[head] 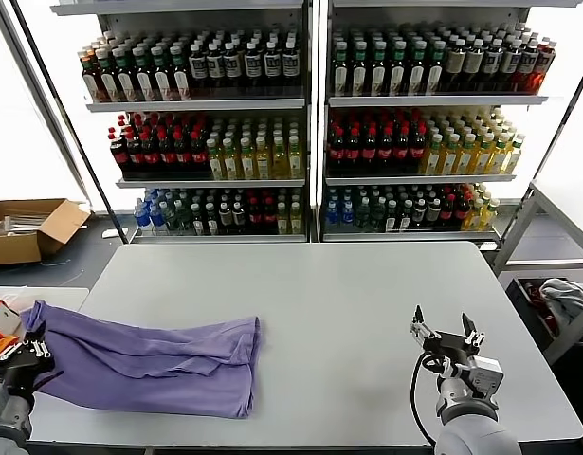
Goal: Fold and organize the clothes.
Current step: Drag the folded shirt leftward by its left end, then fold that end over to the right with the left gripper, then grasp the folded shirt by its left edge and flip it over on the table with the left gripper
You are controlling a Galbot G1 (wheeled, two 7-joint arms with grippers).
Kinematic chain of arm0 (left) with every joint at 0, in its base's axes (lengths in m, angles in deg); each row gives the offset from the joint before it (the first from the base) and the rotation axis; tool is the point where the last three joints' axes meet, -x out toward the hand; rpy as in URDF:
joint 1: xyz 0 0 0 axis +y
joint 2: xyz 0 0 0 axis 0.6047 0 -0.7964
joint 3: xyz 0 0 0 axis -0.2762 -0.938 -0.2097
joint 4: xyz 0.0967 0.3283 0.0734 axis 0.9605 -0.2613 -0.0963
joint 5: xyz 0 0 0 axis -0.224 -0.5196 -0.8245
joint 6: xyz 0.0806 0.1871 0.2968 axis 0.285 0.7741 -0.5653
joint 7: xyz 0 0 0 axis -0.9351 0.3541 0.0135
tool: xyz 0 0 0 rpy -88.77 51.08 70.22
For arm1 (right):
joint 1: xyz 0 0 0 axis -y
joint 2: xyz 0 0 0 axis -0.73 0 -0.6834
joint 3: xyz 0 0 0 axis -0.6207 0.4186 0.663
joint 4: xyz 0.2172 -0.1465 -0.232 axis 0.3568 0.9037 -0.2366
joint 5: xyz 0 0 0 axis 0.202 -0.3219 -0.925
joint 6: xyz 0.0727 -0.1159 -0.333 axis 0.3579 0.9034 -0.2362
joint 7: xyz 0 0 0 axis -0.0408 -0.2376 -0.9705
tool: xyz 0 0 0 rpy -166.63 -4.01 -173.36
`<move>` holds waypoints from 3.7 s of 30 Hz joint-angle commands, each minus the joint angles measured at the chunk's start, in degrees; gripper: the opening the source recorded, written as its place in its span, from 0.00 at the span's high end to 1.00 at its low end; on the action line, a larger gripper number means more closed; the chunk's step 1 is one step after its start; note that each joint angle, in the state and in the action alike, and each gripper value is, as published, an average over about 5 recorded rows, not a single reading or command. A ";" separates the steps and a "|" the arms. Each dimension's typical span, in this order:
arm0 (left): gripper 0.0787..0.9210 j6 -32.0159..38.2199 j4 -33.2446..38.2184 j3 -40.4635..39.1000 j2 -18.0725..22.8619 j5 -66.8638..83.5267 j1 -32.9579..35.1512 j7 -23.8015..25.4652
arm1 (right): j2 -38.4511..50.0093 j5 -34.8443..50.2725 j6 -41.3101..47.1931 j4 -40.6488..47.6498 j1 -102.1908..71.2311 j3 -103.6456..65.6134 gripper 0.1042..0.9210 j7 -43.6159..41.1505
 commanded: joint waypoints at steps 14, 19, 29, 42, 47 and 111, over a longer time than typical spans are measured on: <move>0.99 0.08 -1.73 -35.75 11.56 -7.31 -5.69 -1.20 | -5.12 -7.96 -0.41 -2.10 -4.35 0.30 0.12 -2.62; 0.99 -0.05 -5.17 -37.31 11.94 -7.73 -7.96 -1.31 | -5.18 -7.75 -0.47 -2.32 -5.08 -0.44 0.12 -2.57; 0.99 -0.89 -6.07 -38.87 12.16 -8.42 -10.37 -1.49 | -5.99 -7.81 -0.87 -0.14 -5.07 0.18 0.12 -2.49; 0.97 0.63 1.76 -37.66 11.34 -19.52 -7.26 -0.38 | -6.51 -8.08 -1.75 2.50 -4.92 1.35 0.12 -2.41; 0.99 0.57 7.76 -36.16 9.79 -22.60 -4.82 -0.28 | -6.61 -8.06 -1.88 3.14 -4.58 1.73 0.12 -2.40; 0.31 2.58 7.03 -34.60 10.15 4.38 -4.32 -4.18 | -6.46 -7.06 -5.21 7.07 -4.83 2.02 0.12 -2.36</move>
